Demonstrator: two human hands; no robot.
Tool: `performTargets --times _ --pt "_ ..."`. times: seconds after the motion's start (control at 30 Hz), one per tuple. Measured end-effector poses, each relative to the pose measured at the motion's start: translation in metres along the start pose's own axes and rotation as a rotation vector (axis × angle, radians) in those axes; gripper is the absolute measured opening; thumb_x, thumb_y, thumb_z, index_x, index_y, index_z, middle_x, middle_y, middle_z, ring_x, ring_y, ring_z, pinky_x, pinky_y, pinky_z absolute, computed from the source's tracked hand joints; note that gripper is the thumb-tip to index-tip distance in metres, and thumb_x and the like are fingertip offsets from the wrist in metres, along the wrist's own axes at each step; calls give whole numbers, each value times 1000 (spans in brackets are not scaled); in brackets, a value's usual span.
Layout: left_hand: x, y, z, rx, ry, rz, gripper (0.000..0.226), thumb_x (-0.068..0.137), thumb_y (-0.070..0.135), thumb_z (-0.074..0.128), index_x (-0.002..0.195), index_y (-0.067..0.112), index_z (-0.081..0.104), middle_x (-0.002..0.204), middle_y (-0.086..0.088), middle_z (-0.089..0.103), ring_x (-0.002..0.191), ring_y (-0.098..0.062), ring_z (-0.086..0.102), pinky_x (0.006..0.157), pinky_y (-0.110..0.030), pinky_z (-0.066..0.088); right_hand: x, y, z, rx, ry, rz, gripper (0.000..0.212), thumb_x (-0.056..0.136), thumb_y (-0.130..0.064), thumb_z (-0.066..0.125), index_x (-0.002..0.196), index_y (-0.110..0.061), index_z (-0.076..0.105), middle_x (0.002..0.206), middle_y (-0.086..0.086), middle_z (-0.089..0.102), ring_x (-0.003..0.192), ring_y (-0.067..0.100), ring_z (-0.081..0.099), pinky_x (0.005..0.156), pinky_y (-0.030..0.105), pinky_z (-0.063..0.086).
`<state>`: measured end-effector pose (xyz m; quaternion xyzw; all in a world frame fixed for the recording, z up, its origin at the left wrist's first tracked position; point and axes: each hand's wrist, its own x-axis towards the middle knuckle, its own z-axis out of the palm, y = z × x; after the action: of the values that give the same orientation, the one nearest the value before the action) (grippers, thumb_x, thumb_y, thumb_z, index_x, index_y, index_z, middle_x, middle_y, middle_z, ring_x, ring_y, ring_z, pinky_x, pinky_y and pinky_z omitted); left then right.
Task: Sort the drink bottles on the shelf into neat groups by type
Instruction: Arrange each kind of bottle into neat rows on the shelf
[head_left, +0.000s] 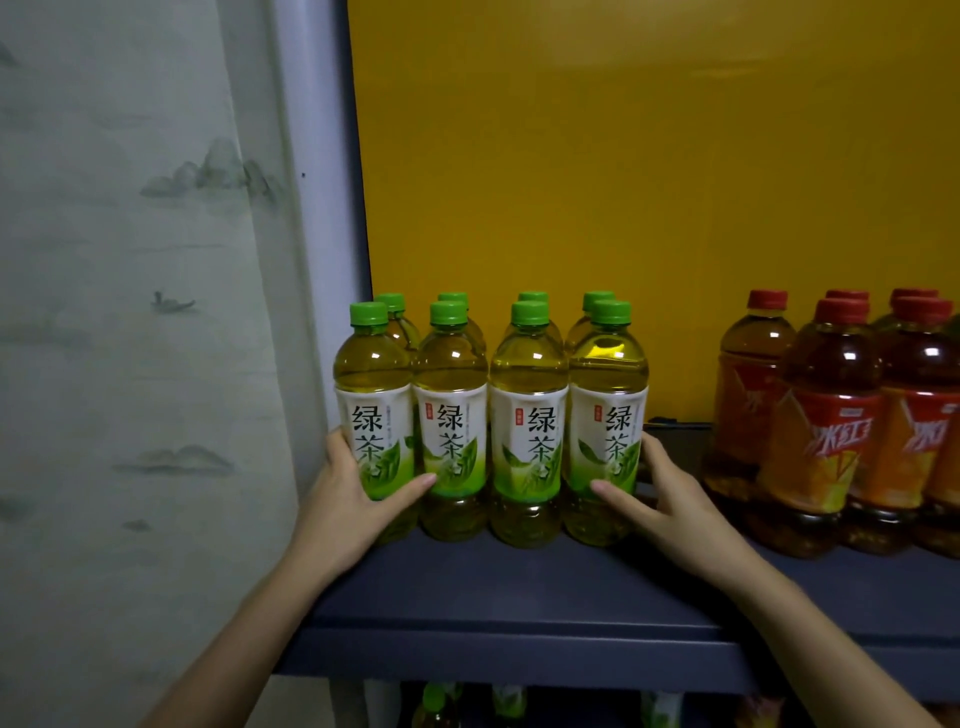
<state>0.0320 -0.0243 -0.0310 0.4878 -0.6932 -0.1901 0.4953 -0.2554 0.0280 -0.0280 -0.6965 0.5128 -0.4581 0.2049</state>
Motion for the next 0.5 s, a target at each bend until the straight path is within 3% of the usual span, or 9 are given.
performTargets --times 0.1,0.17,0.2,0.27,0.37,0.5 --pt "4 -5 -7 -178 -26 -38 69 75 71 49 118 18 39 112 7 52 112 -15 53 88 -26 40 5 -3 -2 125 30 66 63 76 -59 48 133 -35 39 133 -16 48 122 3 47 100 26 40" --pt "14 -4 -10 -398 -31 -88 65 84 70 31 124 20 46 118 8 54 114 -10 53 88 -18 40 13 -5 -3 347 70 116 51 83 -67 34 126 -43 43 132 -20 50 123 -3 46 100 20 37" --pt "19 -1 -11 -511 -35 -125 55 90 62 22 124 26 46 119 10 54 111 -5 53 88 -16 40 18 -4 -3 437 87 143 52 85 -68 28 127 -42 43 134 -19 50 123 -4 45 102 20 37" --pt "28 7 -10 -648 -76 -171 49 97 48 10 116 30 51 111 16 60 103 -1 54 89 -20 42 30 -1 -2 517 105 185 70 83 -74 20 138 -35 38 146 -9 40 132 7 38 113 35 29" --pt "35 8 -6 -691 -80 -162 53 97 47 9 103 32 59 93 17 69 90 2 63 81 -22 50 43 3 5 641 103 227 81 80 -75 17 139 -25 40 141 3 48 130 21 44 112 48 30" --pt "36 3 -3 -727 -94 -180 54 96 49 9 101 31 60 91 13 69 86 -1 63 79 -25 47 45 -1 13 713 130 225 79 79 -74 19 133 -23 48 130 5 58 122 24 53 107 50 36"
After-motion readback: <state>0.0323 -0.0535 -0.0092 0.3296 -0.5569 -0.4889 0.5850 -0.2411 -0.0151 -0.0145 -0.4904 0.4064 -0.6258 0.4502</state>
